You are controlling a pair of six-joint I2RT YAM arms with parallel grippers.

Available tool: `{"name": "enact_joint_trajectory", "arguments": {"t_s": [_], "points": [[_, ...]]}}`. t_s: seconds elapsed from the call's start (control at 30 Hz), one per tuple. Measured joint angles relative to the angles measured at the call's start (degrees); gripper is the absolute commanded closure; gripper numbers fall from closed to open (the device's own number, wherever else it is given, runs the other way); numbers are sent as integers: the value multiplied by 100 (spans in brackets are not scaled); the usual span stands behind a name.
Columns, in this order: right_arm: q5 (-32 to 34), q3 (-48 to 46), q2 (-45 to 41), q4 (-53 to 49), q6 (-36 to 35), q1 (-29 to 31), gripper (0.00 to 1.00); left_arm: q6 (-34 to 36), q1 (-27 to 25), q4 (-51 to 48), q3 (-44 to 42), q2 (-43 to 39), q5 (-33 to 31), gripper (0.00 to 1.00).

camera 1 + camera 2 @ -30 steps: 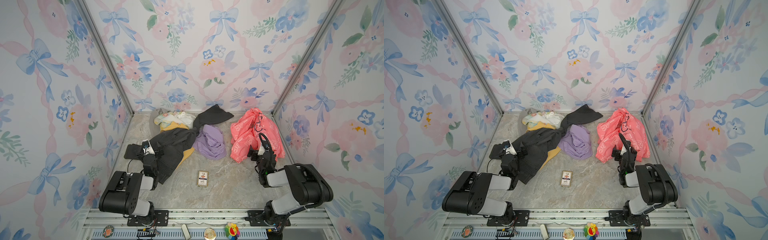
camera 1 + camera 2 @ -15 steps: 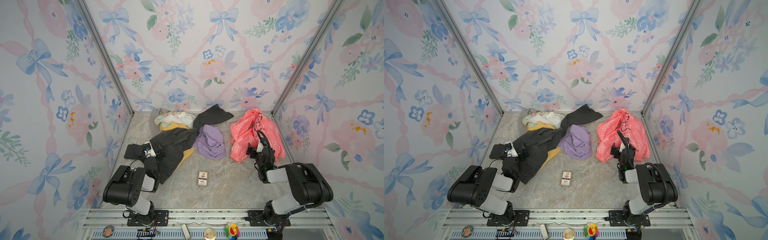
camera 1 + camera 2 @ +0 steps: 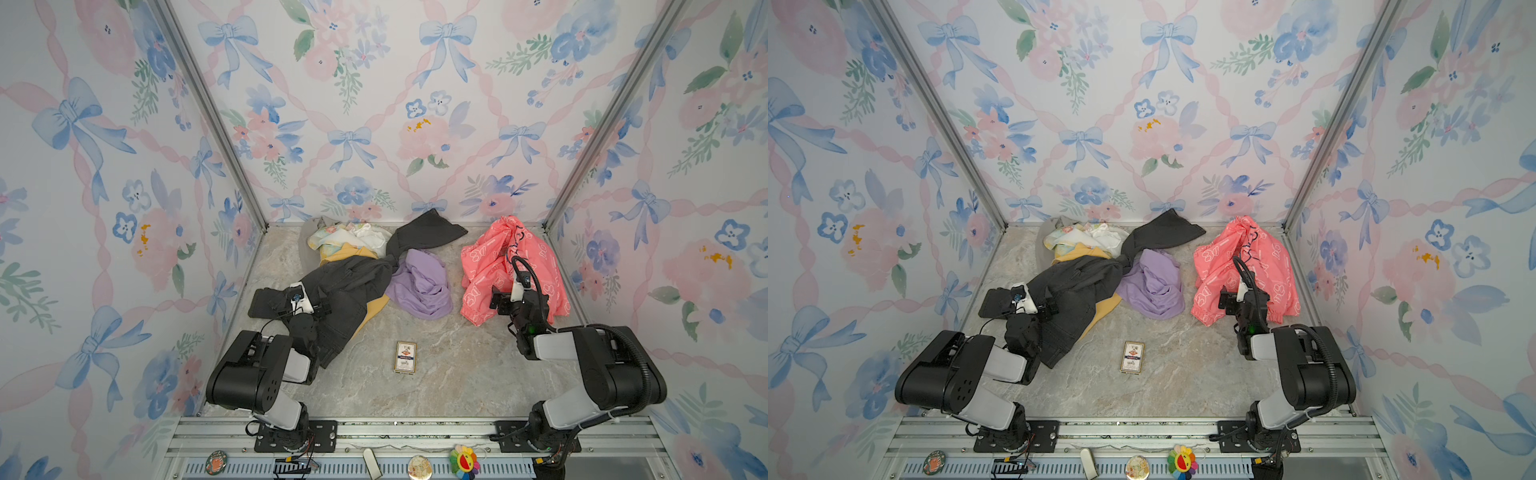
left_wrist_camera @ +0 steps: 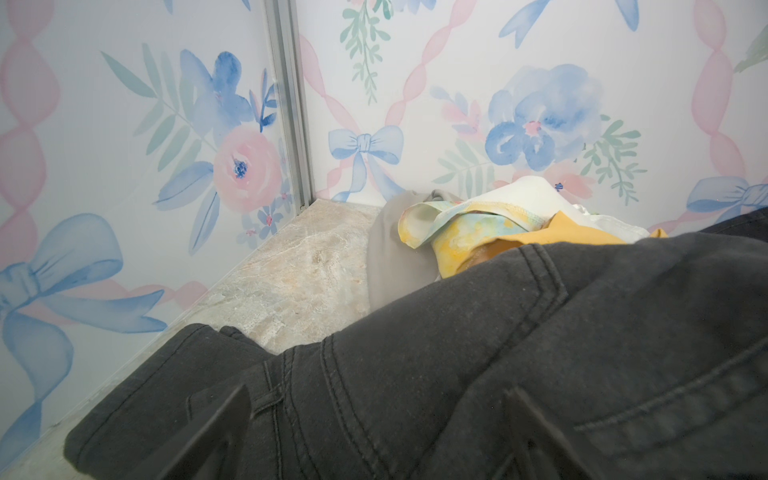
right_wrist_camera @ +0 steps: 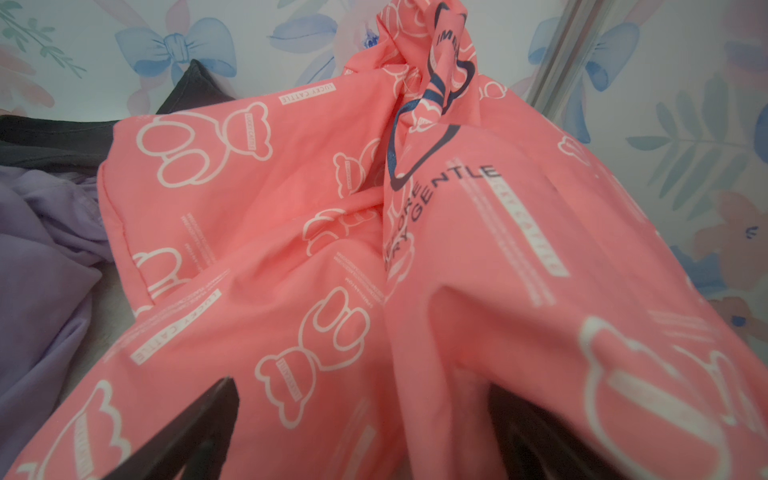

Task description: Pick out a specific cloth from the pile

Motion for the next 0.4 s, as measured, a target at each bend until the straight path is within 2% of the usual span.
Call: {"name": "enact_joint_trajectory", "arguments": {"t_s": [0.4], "points": [[-46, 0, 0, -33, 2, -11, 3, 17, 0, 0, 2, 0, 0, 2]]}}
